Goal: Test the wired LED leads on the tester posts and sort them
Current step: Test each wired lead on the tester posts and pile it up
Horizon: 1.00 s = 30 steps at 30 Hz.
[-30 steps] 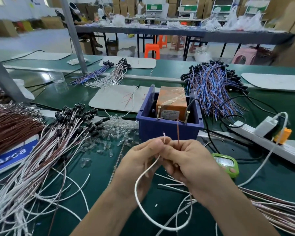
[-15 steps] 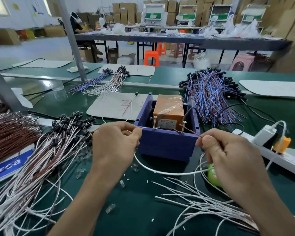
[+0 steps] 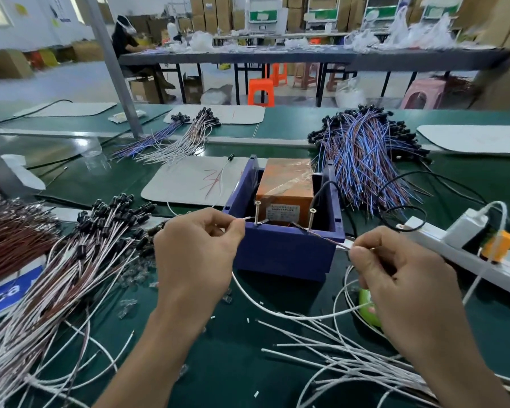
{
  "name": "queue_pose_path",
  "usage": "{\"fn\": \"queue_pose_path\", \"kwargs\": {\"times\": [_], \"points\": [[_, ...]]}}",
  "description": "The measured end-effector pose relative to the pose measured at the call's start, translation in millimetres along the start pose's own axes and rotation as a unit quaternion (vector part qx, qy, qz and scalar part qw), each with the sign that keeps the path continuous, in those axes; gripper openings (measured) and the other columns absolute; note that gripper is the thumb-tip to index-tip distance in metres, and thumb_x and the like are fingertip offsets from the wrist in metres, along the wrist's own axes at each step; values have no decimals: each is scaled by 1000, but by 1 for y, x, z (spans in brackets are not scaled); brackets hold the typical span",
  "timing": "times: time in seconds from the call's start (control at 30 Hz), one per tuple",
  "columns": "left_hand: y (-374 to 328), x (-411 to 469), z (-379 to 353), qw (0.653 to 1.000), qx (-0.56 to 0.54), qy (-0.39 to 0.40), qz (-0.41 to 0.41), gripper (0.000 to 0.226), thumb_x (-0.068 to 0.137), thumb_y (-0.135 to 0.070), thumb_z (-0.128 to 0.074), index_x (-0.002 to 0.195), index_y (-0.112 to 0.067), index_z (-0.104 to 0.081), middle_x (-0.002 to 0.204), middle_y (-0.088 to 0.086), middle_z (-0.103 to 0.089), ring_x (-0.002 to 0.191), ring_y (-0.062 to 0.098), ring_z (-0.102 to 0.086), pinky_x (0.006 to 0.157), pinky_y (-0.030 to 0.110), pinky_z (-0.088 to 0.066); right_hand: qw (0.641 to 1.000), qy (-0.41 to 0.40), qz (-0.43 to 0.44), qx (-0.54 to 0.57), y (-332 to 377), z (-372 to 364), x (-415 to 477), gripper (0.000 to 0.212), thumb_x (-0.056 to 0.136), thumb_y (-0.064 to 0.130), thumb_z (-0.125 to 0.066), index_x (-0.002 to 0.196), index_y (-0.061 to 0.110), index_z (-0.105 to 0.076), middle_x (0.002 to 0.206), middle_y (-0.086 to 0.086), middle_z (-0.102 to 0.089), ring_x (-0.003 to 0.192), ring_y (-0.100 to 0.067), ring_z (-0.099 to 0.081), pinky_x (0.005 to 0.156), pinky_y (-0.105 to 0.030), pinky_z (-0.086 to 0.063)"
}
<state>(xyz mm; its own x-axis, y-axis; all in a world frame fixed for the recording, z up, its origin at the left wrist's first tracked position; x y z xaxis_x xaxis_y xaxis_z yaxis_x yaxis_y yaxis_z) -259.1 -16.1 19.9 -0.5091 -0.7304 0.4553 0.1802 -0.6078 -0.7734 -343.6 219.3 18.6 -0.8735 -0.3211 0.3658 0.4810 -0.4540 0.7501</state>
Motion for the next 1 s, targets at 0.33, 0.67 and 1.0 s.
{"fn": "queue_pose_path", "kwargs": {"times": [0.33,0.67,1.0], "points": [[-2,-2,-3,1000,-14,5,-10,28,79,-29,-86,60,-37,-68,51,-22,-60,44,-1,-52,51,7,-37,999,-24,37,-25,-1,-5,4,12,91,35,-61,81,30,-63,62,9,-62,60,-18,-55,58,-39,-50],[0,-1,-7,1000,-22,11,9,24,80,-30,-86,61,-32,-71,49,-17,-61,41,2,-51,49,11,-37,997,-48,51,-34,-2,-7,8,16,88,34,-69,73,33,-65,66,23,-66,62,-11,-61,52,-32,-49],[1,0,-6,999,-23,1,22,24,80,-32,-86,61,-31,-70,49,-18,-62,40,3,-52,47,12,-39,996,-59,67,-22,2,-4,15,13,87,35,-67,75,31,-69,65,22,-67,63,-7,-62,54,-28,-48]]}}
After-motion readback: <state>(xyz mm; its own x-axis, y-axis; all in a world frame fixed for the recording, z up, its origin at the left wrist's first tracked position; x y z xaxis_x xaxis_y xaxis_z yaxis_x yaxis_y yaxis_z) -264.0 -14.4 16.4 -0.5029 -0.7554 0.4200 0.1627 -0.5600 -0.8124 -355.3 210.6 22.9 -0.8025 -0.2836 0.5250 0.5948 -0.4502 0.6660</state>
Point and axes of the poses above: each hand's wrist, its own x-axis towards the middle knuckle, its own z-axis out of the back of the hand, y = z × x, the point moved 4 cm from there along x, towards the middle knuckle
